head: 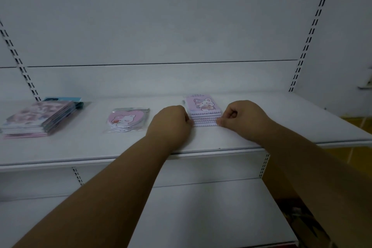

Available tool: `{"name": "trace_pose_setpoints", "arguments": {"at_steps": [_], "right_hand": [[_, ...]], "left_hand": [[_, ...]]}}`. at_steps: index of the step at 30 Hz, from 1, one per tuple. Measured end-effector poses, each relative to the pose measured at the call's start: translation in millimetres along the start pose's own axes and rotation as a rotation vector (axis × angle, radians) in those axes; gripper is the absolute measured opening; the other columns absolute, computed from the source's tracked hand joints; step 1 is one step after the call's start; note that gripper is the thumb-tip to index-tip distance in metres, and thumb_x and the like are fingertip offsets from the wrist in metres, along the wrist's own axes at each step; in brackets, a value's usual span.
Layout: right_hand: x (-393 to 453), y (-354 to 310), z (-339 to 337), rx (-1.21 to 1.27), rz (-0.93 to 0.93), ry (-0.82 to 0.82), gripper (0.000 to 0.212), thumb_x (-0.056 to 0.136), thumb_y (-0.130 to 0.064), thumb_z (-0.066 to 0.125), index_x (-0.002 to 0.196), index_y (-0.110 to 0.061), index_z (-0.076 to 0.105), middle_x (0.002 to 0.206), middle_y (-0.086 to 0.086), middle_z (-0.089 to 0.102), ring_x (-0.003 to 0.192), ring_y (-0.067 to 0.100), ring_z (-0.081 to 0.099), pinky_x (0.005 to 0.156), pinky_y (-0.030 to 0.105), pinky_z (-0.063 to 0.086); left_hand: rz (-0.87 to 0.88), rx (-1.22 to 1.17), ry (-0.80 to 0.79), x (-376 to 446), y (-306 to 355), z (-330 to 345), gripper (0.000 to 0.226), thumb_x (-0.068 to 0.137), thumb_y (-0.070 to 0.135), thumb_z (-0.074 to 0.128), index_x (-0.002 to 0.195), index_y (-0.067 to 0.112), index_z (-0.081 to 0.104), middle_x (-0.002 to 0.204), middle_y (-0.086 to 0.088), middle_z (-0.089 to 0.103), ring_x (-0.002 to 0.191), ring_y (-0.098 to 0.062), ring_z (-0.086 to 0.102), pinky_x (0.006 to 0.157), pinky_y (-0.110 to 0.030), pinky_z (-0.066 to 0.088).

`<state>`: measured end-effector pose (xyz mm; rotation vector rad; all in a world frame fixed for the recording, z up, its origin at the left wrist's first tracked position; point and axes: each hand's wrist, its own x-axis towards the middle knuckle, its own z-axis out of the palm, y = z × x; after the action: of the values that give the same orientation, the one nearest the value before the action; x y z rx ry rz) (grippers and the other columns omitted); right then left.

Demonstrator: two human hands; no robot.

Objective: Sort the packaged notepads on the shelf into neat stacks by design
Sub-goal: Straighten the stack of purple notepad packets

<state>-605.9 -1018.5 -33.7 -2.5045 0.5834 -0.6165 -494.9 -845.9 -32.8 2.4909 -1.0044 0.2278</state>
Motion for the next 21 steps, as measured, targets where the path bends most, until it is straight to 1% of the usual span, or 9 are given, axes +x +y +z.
{"name": "trace_pose_setpoints", "arguments": {"at_steps": [3, 6, 8, 11, 17, 21], "right_hand": [[1.3, 0.6, 0.7, 0.019, 0.009, 0.003, 0.023, 0.075, -0.036, 0.080, 0.074, -0.015, 0.073, 0.064, -0.006, 0.060, 0.057, 0.006, 0.050, 0.053, 0.020, 0.034], [0.2, 0.1, -2.5, 0.033, -0.001, -0.030, 0.018, 0.076, -0.035, 0.081, 0.073, -0.018, 0.072, 0.067, -0.006, 0.064, 0.059, 0.005, 0.052, 0.054, 0.019, 0.037], [-1.7, 1.2, -3.3, 0.038, -0.021, -0.054, 0.017, 0.076, -0.034, 0.080, 0.071, -0.021, 0.070, 0.067, -0.006, 0.064, 0.058, 0.005, 0.052, 0.053, 0.017, 0.036], [-1.7, 3.0, -4.1, 0.029, -0.043, -0.063, 0.017, 0.076, -0.034, 0.081, 0.069, -0.023, 0.069, 0.064, -0.009, 0.062, 0.056, 0.004, 0.052, 0.052, 0.015, 0.034], [-2.9, 5.8, -2.7, -0.034, -0.075, -0.050, 0.022, 0.077, -0.035, 0.079, 0.073, -0.016, 0.071, 0.064, -0.010, 0.059, 0.058, 0.005, 0.050, 0.055, 0.019, 0.035], [-1.3, 5.8, -3.2, -0.014, -0.084, -0.061, 0.020, 0.077, -0.032, 0.080, 0.073, -0.014, 0.072, 0.064, -0.010, 0.060, 0.058, 0.005, 0.051, 0.055, 0.019, 0.036]], "left_hand": [[0.003, -0.015, 0.009, -1.0, -0.7, 0.0, 0.024, 0.092, 0.036, 0.060, 0.093, 0.013, 0.067, 0.087, -0.003, 0.066, 0.085, -0.022, 0.061, 0.069, -0.028, 0.042], [0.008, -0.034, 0.008, -2.6, 0.0, -3.2, 0.023, 0.090, 0.034, 0.063, 0.093, 0.012, 0.070, 0.090, -0.005, 0.069, 0.082, -0.020, 0.059, 0.069, -0.027, 0.041], [0.005, -0.047, 0.009, -2.8, 0.2, -4.2, 0.023, 0.090, 0.034, 0.065, 0.092, 0.012, 0.071, 0.090, -0.005, 0.070, 0.080, -0.018, 0.057, 0.069, -0.027, 0.041], [-0.009, -0.063, 0.009, -2.1, -0.9, -3.9, 0.023, 0.090, 0.035, 0.066, 0.093, 0.013, 0.071, 0.090, -0.003, 0.070, 0.082, -0.019, 0.060, 0.071, -0.028, 0.045], [-0.024, -0.018, 0.005, -2.3, -1.2, -0.8, 0.025, 0.090, 0.039, 0.063, 0.092, 0.015, 0.069, 0.088, -0.002, 0.068, 0.084, -0.020, 0.061, 0.072, -0.029, 0.046], [-0.028, -0.028, -0.010, -0.9, -1.2, -0.9, 0.024, 0.091, 0.039, 0.063, 0.092, 0.015, 0.070, 0.090, -0.002, 0.069, 0.084, -0.020, 0.059, 0.071, -0.028, 0.042]]}}
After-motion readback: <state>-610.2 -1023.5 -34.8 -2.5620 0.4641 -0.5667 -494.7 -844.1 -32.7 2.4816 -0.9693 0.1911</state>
